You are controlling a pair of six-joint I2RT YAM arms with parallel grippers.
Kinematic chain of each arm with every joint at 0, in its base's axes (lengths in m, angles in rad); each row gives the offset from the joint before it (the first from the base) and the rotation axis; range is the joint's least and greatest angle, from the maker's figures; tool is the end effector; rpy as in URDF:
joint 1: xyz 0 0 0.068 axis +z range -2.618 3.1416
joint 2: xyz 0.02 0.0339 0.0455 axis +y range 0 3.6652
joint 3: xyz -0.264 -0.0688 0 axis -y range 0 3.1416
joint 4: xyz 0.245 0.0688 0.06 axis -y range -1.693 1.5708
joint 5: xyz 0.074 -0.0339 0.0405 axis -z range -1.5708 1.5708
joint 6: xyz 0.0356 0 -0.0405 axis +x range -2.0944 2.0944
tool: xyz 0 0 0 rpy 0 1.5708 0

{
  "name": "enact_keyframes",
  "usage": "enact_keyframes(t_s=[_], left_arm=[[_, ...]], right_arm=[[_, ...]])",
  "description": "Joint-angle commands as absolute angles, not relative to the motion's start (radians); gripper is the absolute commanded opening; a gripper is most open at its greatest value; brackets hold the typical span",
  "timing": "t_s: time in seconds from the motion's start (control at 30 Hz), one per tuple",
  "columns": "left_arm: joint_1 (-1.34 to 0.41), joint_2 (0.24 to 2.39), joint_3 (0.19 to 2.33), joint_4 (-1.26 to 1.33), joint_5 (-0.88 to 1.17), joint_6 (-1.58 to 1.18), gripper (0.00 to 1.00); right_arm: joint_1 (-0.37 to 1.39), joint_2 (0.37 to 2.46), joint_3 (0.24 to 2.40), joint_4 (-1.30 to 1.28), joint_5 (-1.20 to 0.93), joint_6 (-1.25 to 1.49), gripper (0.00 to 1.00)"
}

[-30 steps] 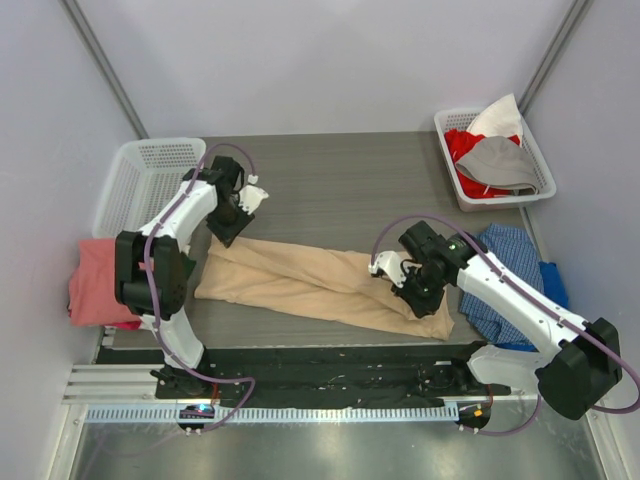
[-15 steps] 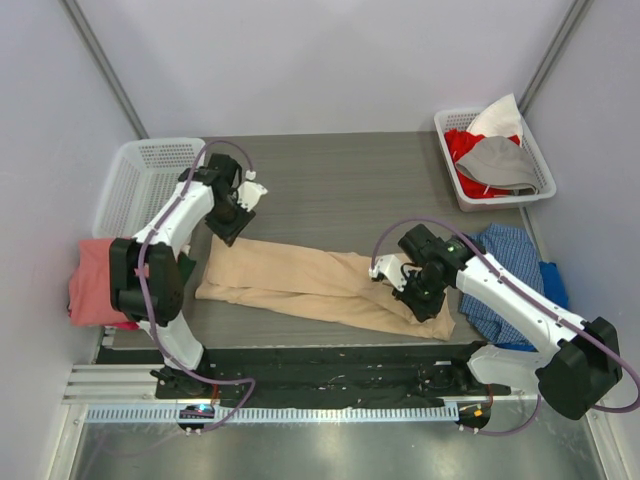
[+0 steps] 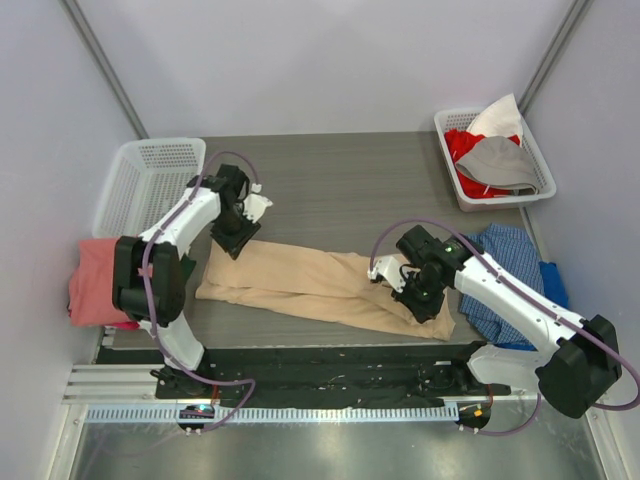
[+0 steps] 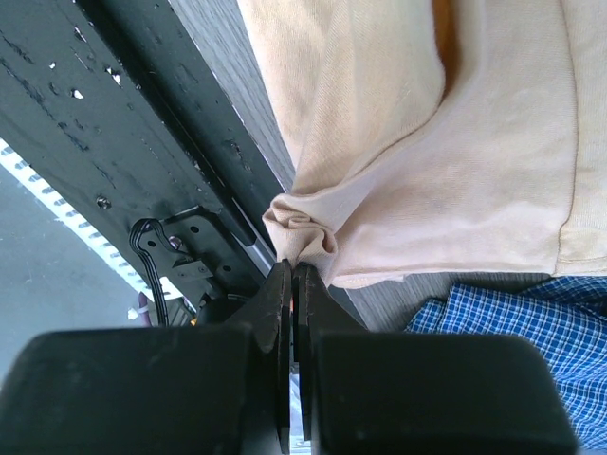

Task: Fold and stack the t-shirts
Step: Fold the other side of the tshirt into a rectangle

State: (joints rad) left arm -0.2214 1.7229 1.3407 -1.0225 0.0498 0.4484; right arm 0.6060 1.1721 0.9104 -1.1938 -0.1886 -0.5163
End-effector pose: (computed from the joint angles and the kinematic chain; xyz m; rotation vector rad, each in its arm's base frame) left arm 0.3194 -0.0737 0.2307 0.9822 2.8036 -0.0455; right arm 0.1460 0.1093 0.2431 -1.6217 2.5490 0.2933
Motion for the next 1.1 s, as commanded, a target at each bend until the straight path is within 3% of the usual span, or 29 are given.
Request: enact_keyframes(t_s=[0.0,0.47,0.97,1.07], left_arm=[[-0.225,1.784,1.361,-1.006,0.017,0.443,0.39],[-0.225,2.005,1.491,-0.979,-0.103,0.494,0.39],[-0.225,2.105,1.623,-0.976,-0.137,0.495,0.38],[-0.224,2.100,1.624,-0.979,-0.137,0.495,0.38]], right_arm=[[0.615,1.169,0.937,-1.236,-0.181,-0.495,0.01],[0.615,1.161,0.945,-1.236,-0.166,-0.488,0.01],[0.615,1.166,0.913,-1.246,-0.155,-0.486,0.01],[0.617,1.170,0.904,-1.246,-0.147,-0.483,0.09]])
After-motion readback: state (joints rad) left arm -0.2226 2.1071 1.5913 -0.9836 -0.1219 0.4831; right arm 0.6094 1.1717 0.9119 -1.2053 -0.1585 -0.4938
